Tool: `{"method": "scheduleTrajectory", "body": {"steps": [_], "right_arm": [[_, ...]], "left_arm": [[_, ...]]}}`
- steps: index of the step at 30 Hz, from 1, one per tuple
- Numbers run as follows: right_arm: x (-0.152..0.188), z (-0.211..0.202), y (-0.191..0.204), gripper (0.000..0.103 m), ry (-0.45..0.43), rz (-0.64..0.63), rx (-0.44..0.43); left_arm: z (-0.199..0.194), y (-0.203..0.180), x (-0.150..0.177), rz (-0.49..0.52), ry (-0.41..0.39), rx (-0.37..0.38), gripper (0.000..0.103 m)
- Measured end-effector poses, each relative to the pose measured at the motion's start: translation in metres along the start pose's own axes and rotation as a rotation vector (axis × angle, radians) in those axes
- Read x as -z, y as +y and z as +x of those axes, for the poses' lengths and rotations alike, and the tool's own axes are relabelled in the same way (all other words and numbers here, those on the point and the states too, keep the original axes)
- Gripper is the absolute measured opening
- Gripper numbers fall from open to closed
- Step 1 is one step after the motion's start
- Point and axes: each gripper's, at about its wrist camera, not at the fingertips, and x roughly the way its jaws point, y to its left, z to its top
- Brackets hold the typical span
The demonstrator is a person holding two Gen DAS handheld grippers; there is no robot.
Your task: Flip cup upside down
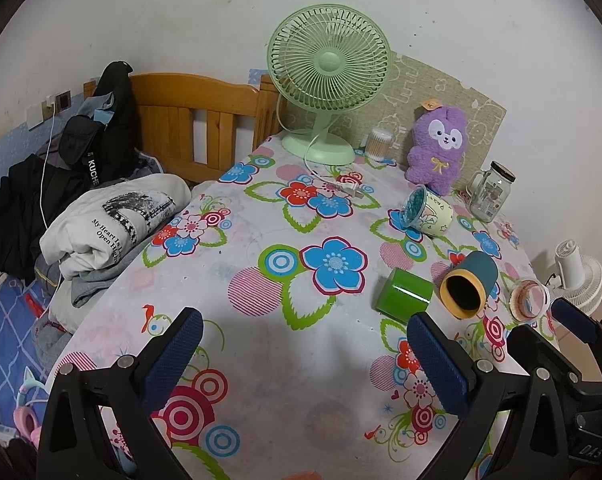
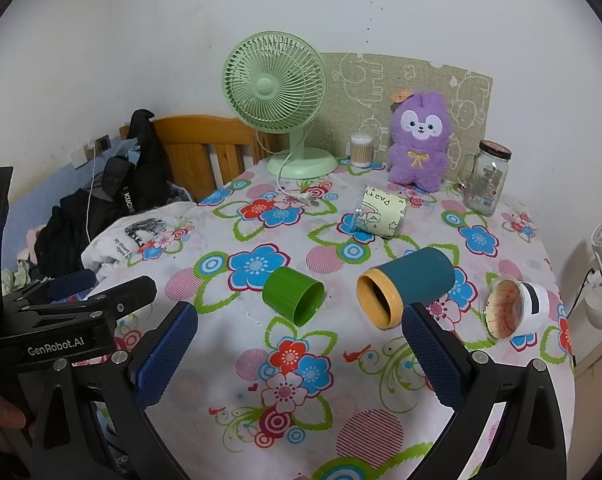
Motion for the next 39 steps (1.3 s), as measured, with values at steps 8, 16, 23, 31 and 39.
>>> {"method": "scheduleTrajectory", "body": {"steps": [8,16,23,31,39], "right_arm": [[0.000,-0.001,0.002,0.103,0.007,-0.015,0.004],[-0.003,0.008,0.008,0.103,0.032,-0.052,0.009],[-0.010,0.030,0.009,0.103,0.071,-0.115,0.017],[-0.020,0.082,0.017,0.103,0.178,-0.250,0.017],[-0.024,0.122,0.030,0.103,0.271,-0.396,-0.016]], "left_arm": [[0.001,-0.001,0.000,0.000,0.000,0.000,0.103],[0.003,-0.001,0.002,-0.005,0.008,-0.001,0.103],[0.013,0.005,0.003,-0.015,0.039,-0.014,0.103],[0.028,0.010,0.006,-0.001,0.098,-0.037,0.103],[0.050,0.012,0.007,0.022,0.167,-0.061,0.103]]}}
